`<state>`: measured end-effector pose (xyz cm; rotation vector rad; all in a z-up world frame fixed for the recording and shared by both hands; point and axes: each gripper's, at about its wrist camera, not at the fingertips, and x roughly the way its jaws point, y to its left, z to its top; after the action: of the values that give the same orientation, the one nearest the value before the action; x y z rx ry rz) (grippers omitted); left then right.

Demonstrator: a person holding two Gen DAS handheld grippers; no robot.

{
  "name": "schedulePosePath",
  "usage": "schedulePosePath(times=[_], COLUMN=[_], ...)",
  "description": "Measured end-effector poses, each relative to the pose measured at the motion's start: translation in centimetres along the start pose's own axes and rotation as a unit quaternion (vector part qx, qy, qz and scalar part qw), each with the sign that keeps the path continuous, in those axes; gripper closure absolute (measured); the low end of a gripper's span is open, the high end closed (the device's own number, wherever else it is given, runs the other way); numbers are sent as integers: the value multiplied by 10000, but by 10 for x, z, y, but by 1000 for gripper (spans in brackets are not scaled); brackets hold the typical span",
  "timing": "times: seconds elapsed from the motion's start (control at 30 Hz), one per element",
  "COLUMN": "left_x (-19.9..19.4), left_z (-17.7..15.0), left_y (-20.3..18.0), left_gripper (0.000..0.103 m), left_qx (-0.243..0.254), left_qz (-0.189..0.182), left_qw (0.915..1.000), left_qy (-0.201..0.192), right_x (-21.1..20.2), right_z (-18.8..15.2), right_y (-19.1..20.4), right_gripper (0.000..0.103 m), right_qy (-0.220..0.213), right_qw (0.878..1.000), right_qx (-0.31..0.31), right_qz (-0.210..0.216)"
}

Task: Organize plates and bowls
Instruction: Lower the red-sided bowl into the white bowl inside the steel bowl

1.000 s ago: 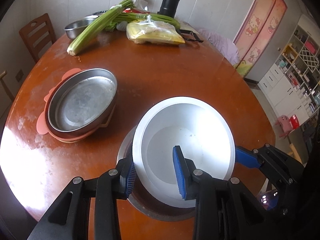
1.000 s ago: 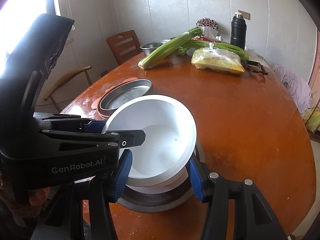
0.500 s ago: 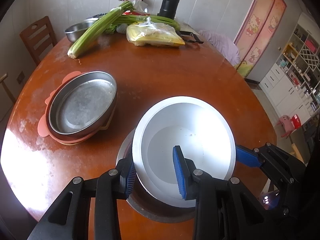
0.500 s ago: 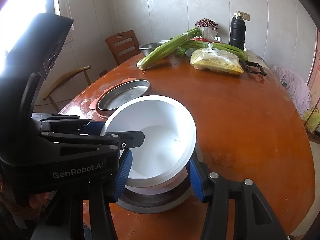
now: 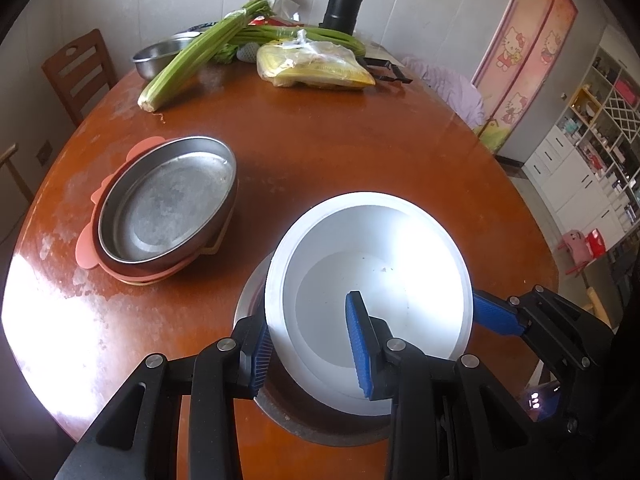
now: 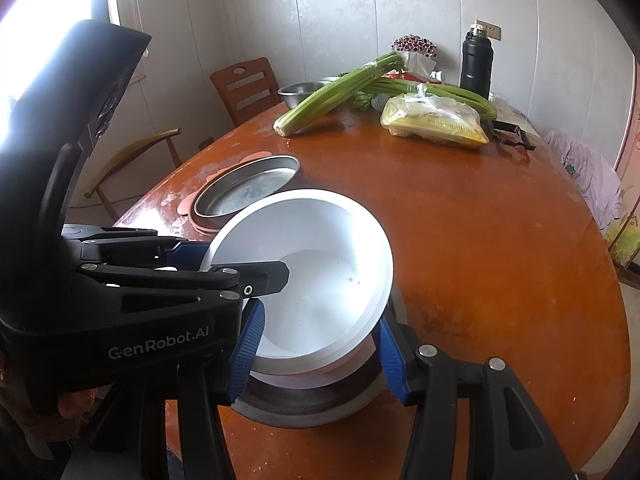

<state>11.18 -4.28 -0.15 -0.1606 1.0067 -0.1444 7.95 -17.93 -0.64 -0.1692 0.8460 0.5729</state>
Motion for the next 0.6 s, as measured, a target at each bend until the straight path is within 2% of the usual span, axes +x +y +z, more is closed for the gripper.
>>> schedulePosePath(times=[0.6], left_x=[6], left_z=[-7], left_y=[1], left_gripper=[68], left_qx=[86], left_qz=[241], left_qw=[9997], left_qy=[-46], right_x=[9], right_z=[-7], right_y=[5], right_gripper=[49], right_qy=[80], right_qw=[9998], right_qx=[-88], right_qz=[-135])
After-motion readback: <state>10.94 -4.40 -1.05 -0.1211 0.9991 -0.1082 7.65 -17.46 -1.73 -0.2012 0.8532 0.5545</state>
